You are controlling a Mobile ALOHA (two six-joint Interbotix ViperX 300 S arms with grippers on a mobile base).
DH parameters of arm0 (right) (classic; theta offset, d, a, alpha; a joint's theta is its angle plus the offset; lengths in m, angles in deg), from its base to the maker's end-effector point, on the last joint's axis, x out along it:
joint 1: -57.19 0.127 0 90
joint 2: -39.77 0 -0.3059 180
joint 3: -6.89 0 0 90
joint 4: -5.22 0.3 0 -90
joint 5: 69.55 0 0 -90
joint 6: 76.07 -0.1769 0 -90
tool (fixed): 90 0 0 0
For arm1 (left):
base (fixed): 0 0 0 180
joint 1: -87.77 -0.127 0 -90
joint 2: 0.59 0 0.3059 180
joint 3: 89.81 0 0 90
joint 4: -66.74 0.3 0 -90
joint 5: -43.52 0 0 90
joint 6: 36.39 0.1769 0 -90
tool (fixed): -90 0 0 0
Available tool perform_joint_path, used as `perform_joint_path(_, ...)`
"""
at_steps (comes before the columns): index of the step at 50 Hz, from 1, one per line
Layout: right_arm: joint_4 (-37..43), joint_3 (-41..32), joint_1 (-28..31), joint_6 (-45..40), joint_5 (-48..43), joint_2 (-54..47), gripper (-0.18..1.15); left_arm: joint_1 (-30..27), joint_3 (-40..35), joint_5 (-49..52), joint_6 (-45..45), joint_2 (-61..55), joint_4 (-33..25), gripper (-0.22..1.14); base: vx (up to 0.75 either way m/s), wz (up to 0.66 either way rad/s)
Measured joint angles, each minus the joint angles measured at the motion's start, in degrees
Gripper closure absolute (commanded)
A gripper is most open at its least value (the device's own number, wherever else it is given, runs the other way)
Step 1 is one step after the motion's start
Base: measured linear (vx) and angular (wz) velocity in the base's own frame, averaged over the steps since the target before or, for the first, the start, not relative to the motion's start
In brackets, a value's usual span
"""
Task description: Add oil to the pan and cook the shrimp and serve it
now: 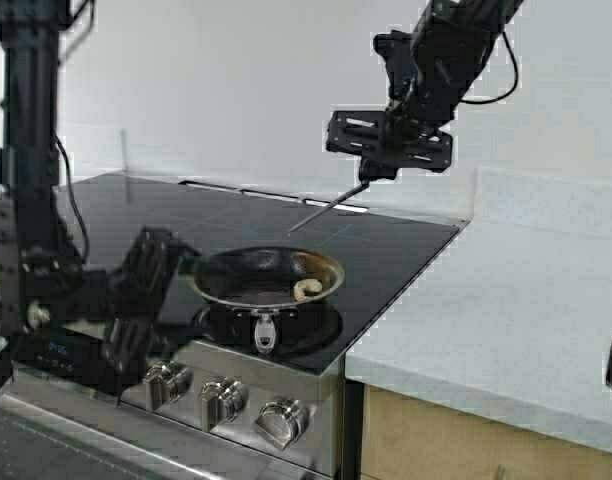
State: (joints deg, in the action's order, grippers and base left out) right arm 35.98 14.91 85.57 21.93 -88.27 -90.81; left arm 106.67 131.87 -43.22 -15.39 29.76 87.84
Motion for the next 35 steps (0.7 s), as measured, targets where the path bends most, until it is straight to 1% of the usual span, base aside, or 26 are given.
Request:
perform_joint_path(6,0.18,-0.26,0.00,0.00,2.11,0.09,0.88,0.09,2.20,1.23,0.62,5.54,0.62,-0.05,0.00,0.00)
perform_joint_path(10,0.18,-0.18,-0.09,0.00,3.08,0.62,0.88,0.09,3.08,3.43,0.79,9.49,0.62,0.04,0.00,0.00)
perform_joint_path(12,0.18,0.00,-0.26,0.09,3.52,1.23,0.88,0.09,3.25,5.27,0.79,11.25,0.62,0.12,0.00,0.00)
perform_joint_path(14,0.18,0.44,-0.53,0.00,3.87,2.20,0.88,0.00,3.43,7.21,0.88,13.10,0.62,0.22,0.00,0.00)
perform_joint_path(16,0.18,1.05,-0.79,0.00,4.13,3.16,0.88,0.00,3.43,9.23,1.14,14.94,0.62,0.34,0.00,0.00)
perform_joint_path(18,0.18,1.85,-1.32,0.00,4.22,4.22,0.88,0.00,3.52,11.51,1.41,16.87,0.70,0.48,0.00,0.00)
perform_joint_path(22,0.18,3.52,-2.20,0.00,4.39,5.98,0.88,0.00,3.60,16.70,2.64,21.53,0.70,0.83,0.00,0.00)
perform_joint_path(25,0.18,4.48,-3.16,0.09,4.83,7.12,0.88,0.00,3.60,20.30,3.96,24.79,0.70,0.99,0.00,0.00)
perform_joint_path(27,0.26,5.01,-3.69,0.00,5.36,7.82,0.88,0.00,3.60,23.03,5.19,27.07,0.70,1.00,0.00,0.00)
perform_joint_path(33,0.26,6.68,-4.39,0.00,7.65,9.84,0.88,0.00,3.60,32.17,11.07,34.19,0.79,0.85,0.00,0.00)
perform_joint_path(35,0.26,7.56,-4.48,-0.09,8.53,10.63,0.88,0.00,3.52,35.95,13.62,36.39,0.88,0.85,0.00,0.00)
